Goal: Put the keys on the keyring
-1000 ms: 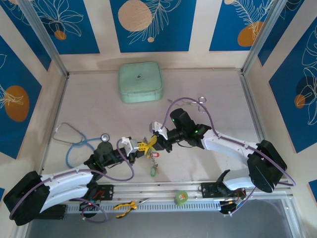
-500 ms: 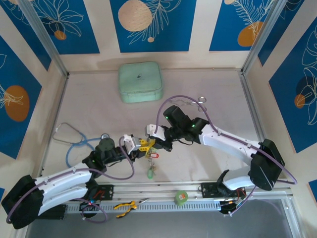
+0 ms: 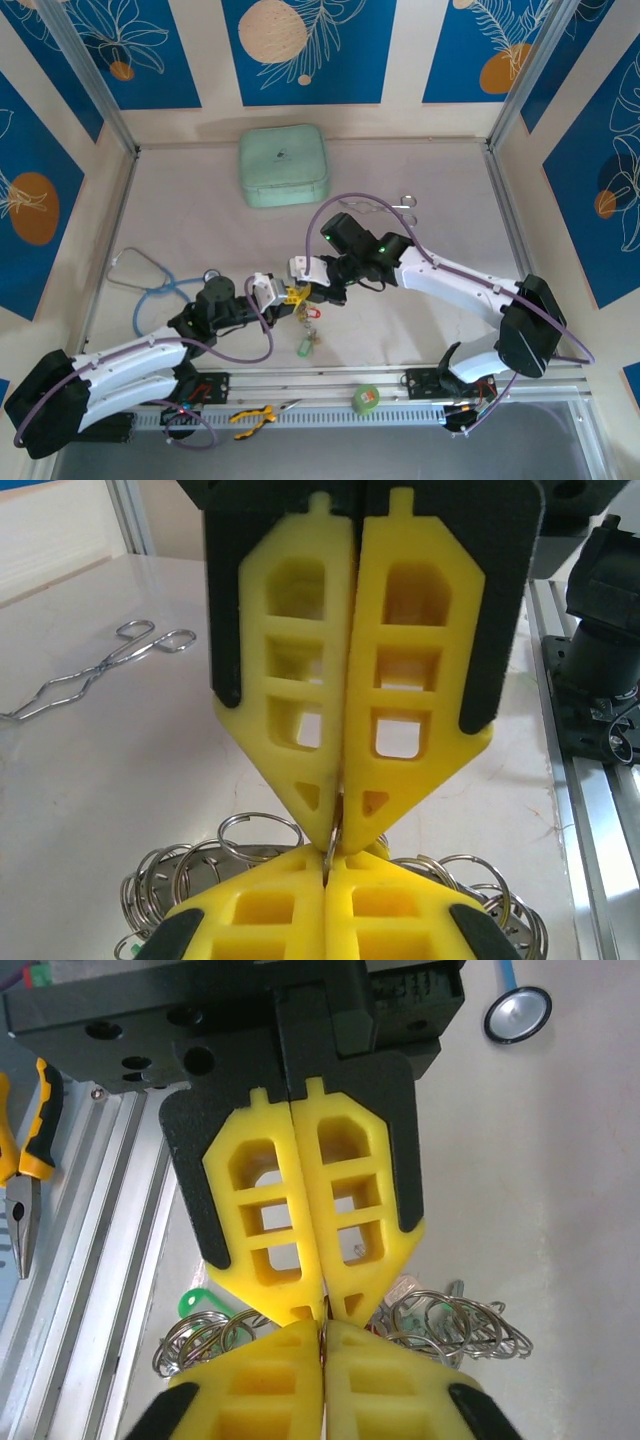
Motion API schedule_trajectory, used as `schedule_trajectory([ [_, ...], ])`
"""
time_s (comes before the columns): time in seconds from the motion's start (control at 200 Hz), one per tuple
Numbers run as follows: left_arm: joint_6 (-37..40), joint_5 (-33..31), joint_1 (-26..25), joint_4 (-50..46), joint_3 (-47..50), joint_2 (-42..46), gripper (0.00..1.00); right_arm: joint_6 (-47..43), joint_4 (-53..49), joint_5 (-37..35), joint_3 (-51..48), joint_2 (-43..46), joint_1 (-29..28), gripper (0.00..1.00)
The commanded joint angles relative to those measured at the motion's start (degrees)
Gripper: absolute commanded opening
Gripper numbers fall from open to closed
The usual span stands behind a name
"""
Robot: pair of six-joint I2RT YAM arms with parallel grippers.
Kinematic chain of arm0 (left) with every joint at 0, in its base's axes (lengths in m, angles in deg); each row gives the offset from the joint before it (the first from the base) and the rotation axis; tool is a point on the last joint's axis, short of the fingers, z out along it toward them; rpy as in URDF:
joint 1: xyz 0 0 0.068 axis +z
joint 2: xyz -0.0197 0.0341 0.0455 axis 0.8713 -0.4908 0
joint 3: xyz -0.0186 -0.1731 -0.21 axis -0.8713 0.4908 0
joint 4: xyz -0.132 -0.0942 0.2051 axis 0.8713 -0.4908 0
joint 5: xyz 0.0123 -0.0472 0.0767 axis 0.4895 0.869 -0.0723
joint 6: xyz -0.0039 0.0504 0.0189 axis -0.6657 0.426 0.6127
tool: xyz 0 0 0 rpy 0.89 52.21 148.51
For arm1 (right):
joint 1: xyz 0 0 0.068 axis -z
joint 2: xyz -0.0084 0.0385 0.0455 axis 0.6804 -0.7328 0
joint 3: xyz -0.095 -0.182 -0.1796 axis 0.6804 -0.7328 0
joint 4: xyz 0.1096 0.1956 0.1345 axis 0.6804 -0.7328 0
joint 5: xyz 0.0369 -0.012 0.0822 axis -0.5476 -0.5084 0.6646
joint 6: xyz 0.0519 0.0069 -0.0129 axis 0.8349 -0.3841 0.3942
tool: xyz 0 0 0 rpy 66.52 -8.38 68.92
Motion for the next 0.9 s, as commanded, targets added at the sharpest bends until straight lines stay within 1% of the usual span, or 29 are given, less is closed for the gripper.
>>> schedule_trajectory([
  [0.0, -0.39, 0.05, -0.19, 6.93, 1.27, -0.22, 0.00, 5.17, 8.27, 9.92, -4.93, 4.03, 2.63, 0.27],
  [0.04, -0.79, 0.08, -0.25, 8.94, 2.08, -0.26, 0.00, 7.15, 11.23, 11.33, -7.25, 4.97, 3.98, 0.31],
  [0.09, -1.37, 0.07, -0.14, 10.88, 2.86, -0.50, 0.00, 8.63, 13.96, 11.98, -9.40, 5.56, 4.86, 0.32],
  [0.255, -2.70, 0.60, -0.18, 15.34, 4.31, -1.40, 0.00, 11.00, 17.64, 12.75, -11.96, 5.04, 4.84, 0.32],
  [0.385, -3.28, 0.88, -0.22, 17.04, 4.88, -1.89, 0.00, 11.34, 18.79, 12.42, -12.28, 3.94, 4.54, 0.30],
  [0.475, -3.61, 1.05, -0.24, 18.02, 5.14, -2.15, 0.00, 11.39, 19.32, 12.56, -12.04, 3.22, 4.45, 0.24],
  [0.545, -3.88, 1.05, -0.20, 18.52, 5.16, -2.34, 0.00, 11.30, 19.27, 12.58, -11.72, 2.87, 4.36, 0.12],
  [0.605, -3.98, 0.74, -0.20, 18.77, 5.46, -2.12, 0.00, 10.68, 18.23, 12.19, -11.14, 2.66, 4.31, 0.00],
  [0.66, -4.13, -0.46, -0.17, 18.37, 5.51, -1.80, 0.01, 9.56, 16.22, 11.15, -10.22, 2.59, 4.02, 0.00],
  [0.675, -4.16, -0.78, -0.17, 17.97, 5.39, -1.74, 0.05, 9.15, 15.57, 10.68, -9.90, 2.63, 3.89, 0.00],
  [0.71, -3.90, -1.62, -0.21, 16.31, 4.97, -1.44, 0.19, 7.75, 13.59, 9.32, -9.03, 2.44, 3.41, 0.00],
  [0.735, -3.31, -1.87, -0.25, 14.29, 4.37, -1.16, 0.23, 6.64, 11.80, 8.15, -8.12, 2.35, 2.91, 0.00],
  [0.83, -0.48, -1.21, -0.23, 6.26, 1.48, -0.48, 0.24, 1.87, 4.37, 3.08, -4.09, 0.95, 0.76, 0.00],
  [0.895, 1.10, -0.56, -0.21, 2.48, 0.06, -0.36, 0.21, -0.70, 0.07, 0.21, -1.48, -0.14, -0.39, 0.00],
])
